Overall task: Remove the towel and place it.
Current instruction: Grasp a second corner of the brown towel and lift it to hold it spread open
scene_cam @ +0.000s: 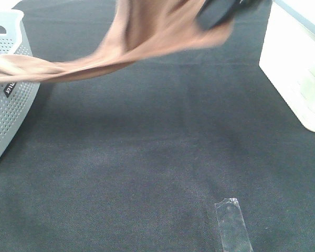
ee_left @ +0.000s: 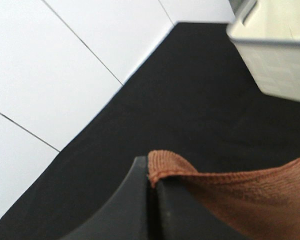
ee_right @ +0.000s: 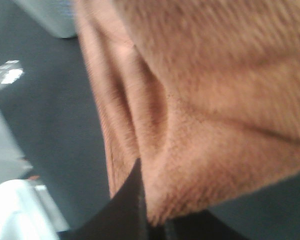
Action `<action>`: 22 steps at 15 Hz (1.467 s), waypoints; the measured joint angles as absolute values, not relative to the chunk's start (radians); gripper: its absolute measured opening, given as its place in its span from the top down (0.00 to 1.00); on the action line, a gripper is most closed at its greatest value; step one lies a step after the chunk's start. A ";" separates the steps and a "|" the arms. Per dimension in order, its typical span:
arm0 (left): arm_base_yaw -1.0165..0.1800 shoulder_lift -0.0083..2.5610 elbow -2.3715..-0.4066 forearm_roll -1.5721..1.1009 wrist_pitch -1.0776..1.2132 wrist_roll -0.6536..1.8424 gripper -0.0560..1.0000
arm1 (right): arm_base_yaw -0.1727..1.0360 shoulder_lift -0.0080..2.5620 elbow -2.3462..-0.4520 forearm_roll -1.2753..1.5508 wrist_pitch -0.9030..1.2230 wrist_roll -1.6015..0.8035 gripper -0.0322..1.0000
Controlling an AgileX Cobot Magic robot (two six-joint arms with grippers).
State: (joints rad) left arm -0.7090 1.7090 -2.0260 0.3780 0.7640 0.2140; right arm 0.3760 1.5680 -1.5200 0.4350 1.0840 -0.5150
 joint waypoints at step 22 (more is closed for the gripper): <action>-0.282 2.007 -2.026 0.252 -0.344 0.302 0.95 | 0.350 2.021 -2.209 -0.395 0.158 -0.396 0.97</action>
